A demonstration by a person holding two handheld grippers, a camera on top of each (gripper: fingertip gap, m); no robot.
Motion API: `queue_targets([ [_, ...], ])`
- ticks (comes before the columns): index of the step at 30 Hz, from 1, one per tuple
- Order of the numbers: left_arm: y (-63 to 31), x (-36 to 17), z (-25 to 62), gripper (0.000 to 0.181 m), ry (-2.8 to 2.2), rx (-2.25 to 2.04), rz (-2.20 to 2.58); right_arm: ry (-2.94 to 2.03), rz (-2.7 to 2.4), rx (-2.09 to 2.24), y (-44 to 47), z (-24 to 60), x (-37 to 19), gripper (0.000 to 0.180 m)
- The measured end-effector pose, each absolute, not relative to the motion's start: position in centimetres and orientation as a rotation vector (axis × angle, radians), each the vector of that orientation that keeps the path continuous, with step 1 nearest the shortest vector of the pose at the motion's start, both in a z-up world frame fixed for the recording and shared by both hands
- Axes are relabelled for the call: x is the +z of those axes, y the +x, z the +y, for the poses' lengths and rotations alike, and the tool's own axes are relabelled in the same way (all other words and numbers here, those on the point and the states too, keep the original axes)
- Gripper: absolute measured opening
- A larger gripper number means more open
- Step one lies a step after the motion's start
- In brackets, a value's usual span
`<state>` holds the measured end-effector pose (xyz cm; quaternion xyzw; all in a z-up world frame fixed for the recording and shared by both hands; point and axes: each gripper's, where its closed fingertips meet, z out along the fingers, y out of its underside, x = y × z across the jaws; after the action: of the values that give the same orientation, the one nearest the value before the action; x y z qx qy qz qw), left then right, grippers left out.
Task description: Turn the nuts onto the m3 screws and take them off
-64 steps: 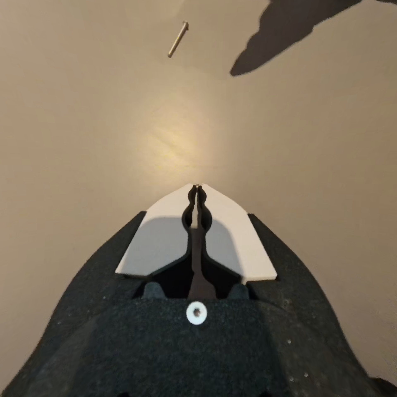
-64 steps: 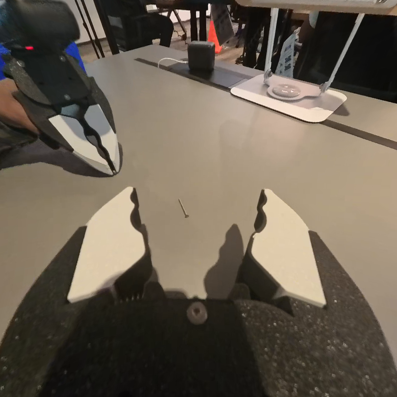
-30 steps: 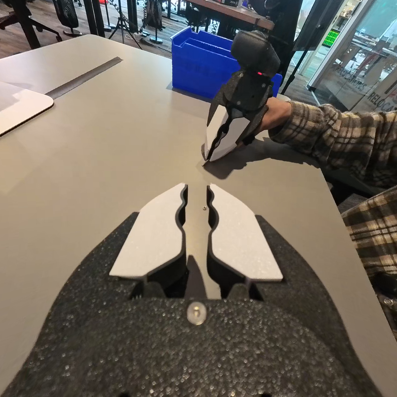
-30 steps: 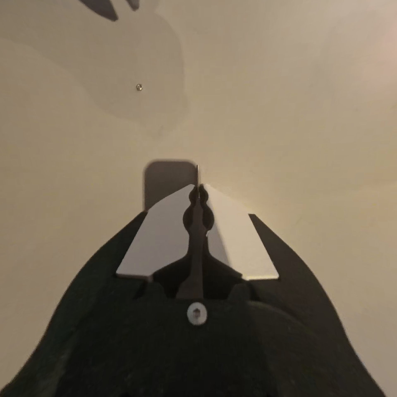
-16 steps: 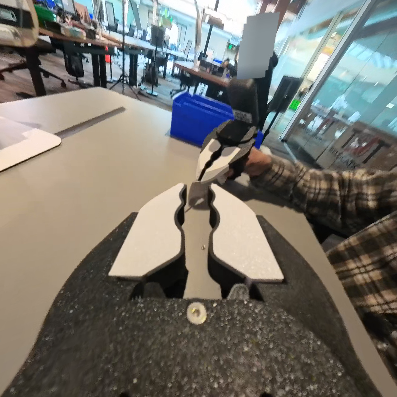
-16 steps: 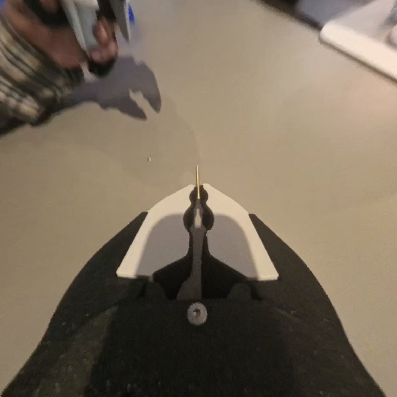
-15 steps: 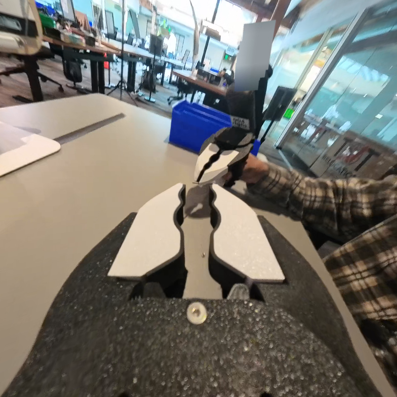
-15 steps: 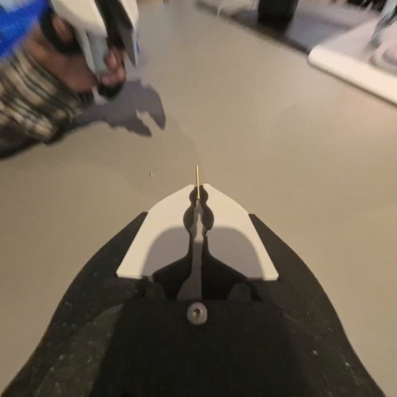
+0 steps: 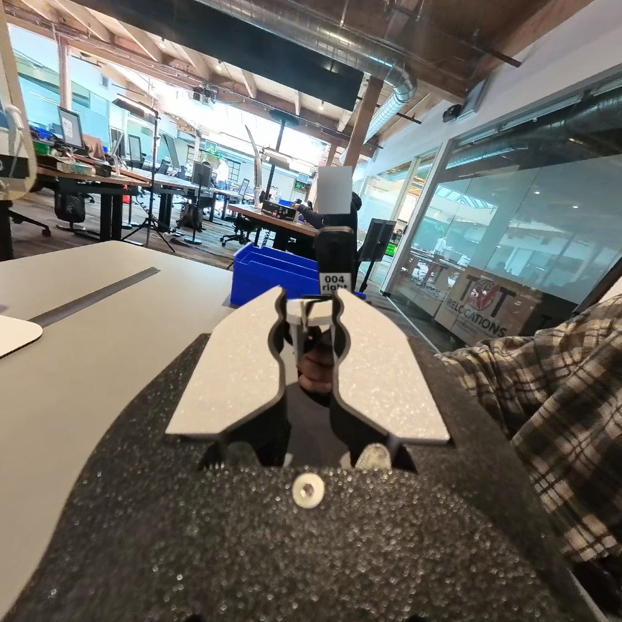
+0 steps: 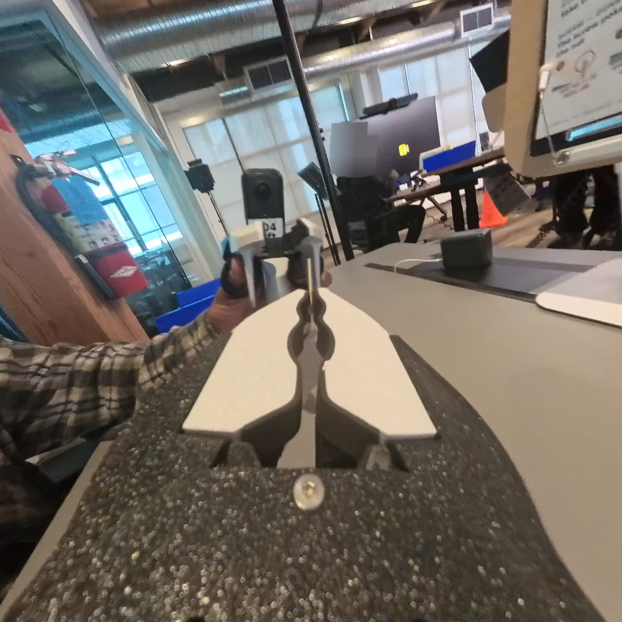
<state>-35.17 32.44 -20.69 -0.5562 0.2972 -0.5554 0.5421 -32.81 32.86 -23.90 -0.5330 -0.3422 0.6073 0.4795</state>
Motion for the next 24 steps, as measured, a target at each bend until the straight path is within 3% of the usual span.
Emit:
queue_targets([
  [24,-32.1,-20.1,30.4,0.012,-1.272,-1.381,0.759,-1.084,-0.656,1.772,-32.9,30.3,-21.4,0.002],
])
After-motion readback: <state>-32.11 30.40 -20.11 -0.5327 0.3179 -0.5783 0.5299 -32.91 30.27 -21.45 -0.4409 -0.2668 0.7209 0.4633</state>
